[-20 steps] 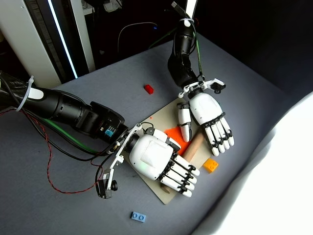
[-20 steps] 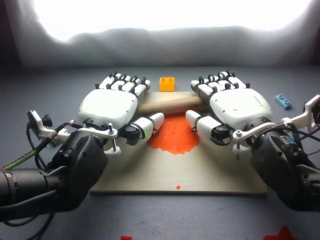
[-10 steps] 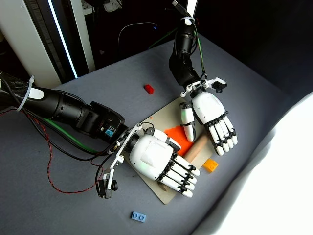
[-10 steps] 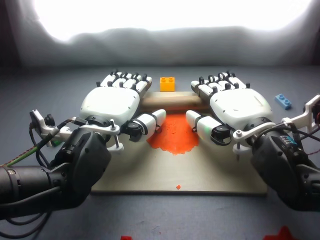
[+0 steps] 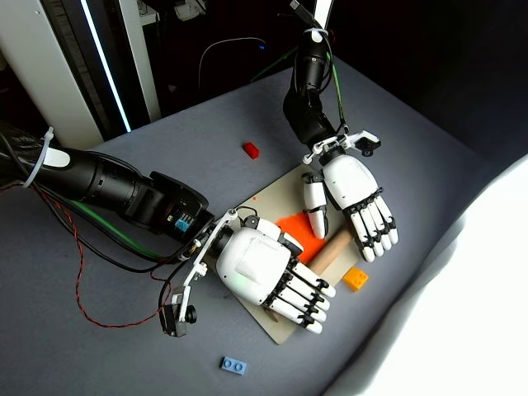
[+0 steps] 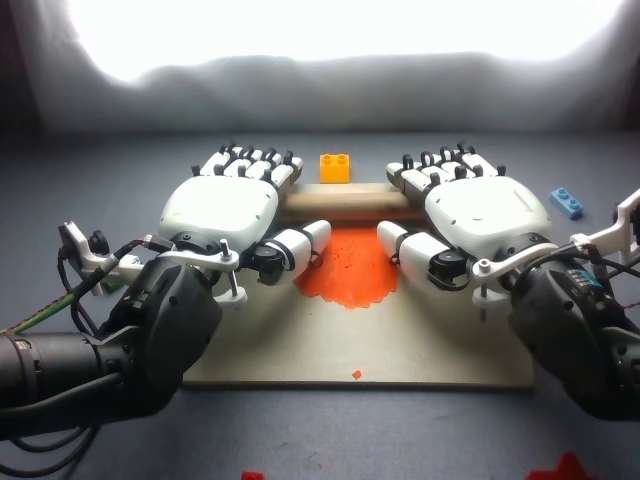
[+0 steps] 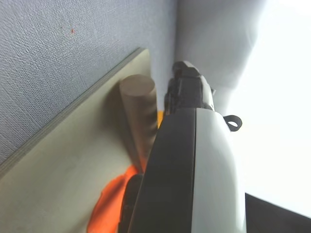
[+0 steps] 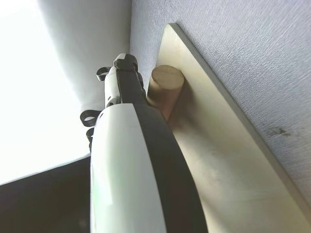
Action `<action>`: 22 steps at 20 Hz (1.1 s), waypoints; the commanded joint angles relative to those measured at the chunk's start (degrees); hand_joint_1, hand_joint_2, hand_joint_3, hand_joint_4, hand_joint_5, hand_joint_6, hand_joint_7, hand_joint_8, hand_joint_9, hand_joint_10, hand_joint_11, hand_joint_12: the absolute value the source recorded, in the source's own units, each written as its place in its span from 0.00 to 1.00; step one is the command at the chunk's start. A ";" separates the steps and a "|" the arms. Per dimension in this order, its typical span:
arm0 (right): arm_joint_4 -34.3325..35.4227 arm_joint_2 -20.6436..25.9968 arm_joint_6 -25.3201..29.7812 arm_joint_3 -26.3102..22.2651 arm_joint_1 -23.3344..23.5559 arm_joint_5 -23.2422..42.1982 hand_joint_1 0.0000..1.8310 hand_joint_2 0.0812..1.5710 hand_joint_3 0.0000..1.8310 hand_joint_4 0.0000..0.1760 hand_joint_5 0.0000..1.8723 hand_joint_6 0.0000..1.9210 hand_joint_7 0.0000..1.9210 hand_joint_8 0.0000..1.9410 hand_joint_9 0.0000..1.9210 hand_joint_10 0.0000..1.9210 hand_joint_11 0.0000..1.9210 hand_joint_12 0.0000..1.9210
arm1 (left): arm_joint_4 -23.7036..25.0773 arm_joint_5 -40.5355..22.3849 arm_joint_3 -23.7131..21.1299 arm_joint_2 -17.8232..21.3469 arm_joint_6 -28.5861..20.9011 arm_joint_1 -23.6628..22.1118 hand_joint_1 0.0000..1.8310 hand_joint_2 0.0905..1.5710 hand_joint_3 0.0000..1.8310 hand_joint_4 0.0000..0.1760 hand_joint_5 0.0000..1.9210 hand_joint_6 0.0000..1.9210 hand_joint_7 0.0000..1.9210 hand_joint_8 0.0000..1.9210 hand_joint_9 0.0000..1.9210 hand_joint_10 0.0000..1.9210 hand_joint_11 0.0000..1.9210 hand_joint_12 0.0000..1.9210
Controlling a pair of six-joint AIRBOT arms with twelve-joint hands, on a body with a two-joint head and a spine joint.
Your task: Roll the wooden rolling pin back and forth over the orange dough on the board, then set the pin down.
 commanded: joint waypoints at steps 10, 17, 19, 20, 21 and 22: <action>-2.40 0.69 -0.50 -0.45 -0.56 4.71 0.00 0.94 0.00 0.00 0.12 0.00 0.12 0.00 0.08 0.00 0.00 0.06 | 1.28 -5.69 -0.38 0.80 0.18 -0.21 0.00 0.90 0.00 0.00 0.09 0.00 0.09 0.00 0.07 0.00 0.00 0.16; -2.40 0.95 -0.68 -1.08 -0.55 4.94 0.00 0.94 0.00 0.00 0.10 0.00 0.11 0.00 0.08 0.00 0.01 0.01 | 0.84 -5.25 -1.07 1.23 0.18 -0.39 0.00 0.90 0.00 0.00 0.08 0.00 0.09 0.00 0.06 0.00 0.00 0.12; -2.40 1.06 -0.72 -1.38 -0.54 5.07 0.00 0.93 0.00 0.00 0.10 0.00 0.11 0.00 0.07 0.00 0.00 0.01 | 0.67 -5.25 -1.39 1.40 0.18 -0.42 0.00 0.90 0.00 0.00 0.08 0.00 0.08 0.00 0.06 0.00 0.00 0.11; -2.40 1.12 -0.80 -1.55 -0.54 5.08 0.00 0.94 0.00 0.00 0.10 0.00 0.11 0.00 0.07 0.00 0.01 0.01 | 0.57 -5.25 -1.60 1.51 0.19 -0.42 0.00 0.90 0.00 0.00 0.08 0.00 0.08 0.00 0.06 0.00 0.00 0.11; -2.40 1.20 -0.90 -1.73 -0.55 5.10 0.00 0.94 0.00 0.00 0.11 0.00 0.12 0.00 0.08 0.00 0.01 0.02 | 0.49 -5.25 -1.69 1.55 0.19 -0.42 0.00 0.90 0.00 0.00 0.08 0.00 0.08 0.00 0.06 0.00 0.00 0.11; -2.40 1.26 -1.06 -1.88 -0.56 5.11 0.00 0.93 0.00 0.00 0.11 0.00 0.12 0.00 0.08 0.00 0.00 0.05 | 0.40 -5.25 -1.80 1.60 0.19 -0.41 0.00 0.90 0.00 0.00 0.08 0.00 0.08 0.00 0.06 0.00 0.00 0.11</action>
